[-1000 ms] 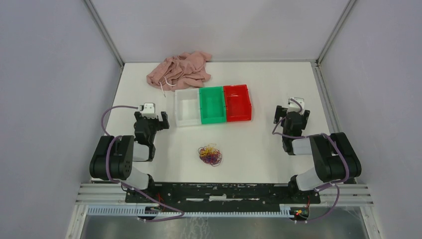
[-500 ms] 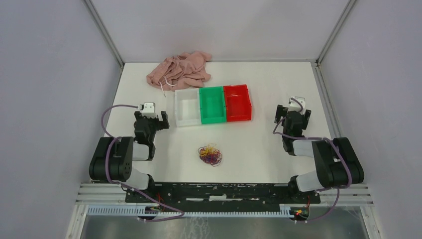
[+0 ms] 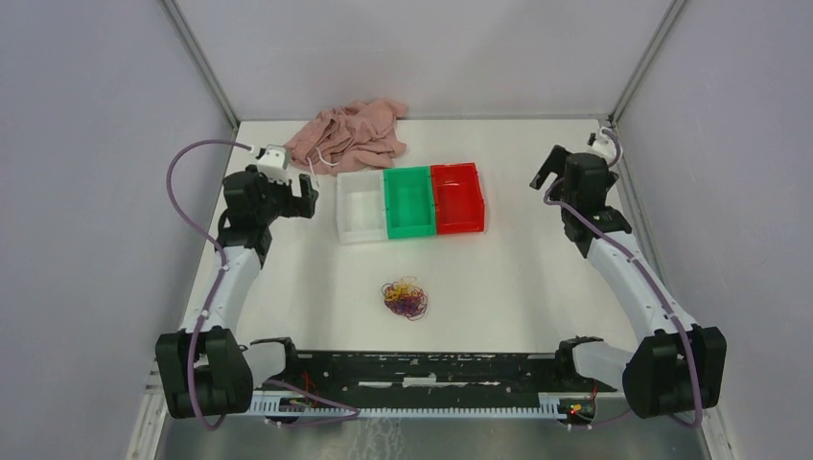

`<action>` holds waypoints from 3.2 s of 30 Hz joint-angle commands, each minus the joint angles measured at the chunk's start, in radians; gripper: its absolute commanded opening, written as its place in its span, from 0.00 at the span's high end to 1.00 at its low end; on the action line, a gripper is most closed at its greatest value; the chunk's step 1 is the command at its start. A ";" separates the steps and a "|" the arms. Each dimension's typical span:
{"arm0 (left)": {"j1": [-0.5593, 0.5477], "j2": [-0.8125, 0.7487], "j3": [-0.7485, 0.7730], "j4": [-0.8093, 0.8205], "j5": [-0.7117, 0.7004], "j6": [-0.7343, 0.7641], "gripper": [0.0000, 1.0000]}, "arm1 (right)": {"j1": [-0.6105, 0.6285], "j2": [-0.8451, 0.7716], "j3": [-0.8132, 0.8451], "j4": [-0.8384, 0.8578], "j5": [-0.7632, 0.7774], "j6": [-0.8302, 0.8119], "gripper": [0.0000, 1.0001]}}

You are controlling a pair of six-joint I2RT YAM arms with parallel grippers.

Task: Untangle the cables
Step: Untie the cable.

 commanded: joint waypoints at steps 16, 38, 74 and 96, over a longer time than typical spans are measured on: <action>0.003 -0.058 0.223 -0.749 0.346 0.309 0.01 | 0.628 0.095 0.113 -0.279 -0.582 0.212 0.30; 0.002 -0.118 0.206 -0.830 0.383 0.389 0.01 | 0.718 0.452 0.175 -0.091 -0.624 0.308 0.54; 0.000 -0.155 0.217 -0.847 0.435 0.395 0.01 | 0.717 0.461 0.161 -0.101 -0.551 0.309 0.46; 0.001 -0.201 0.219 -0.851 0.441 0.393 0.01 | 0.714 0.436 0.293 -0.111 -0.655 0.282 1.00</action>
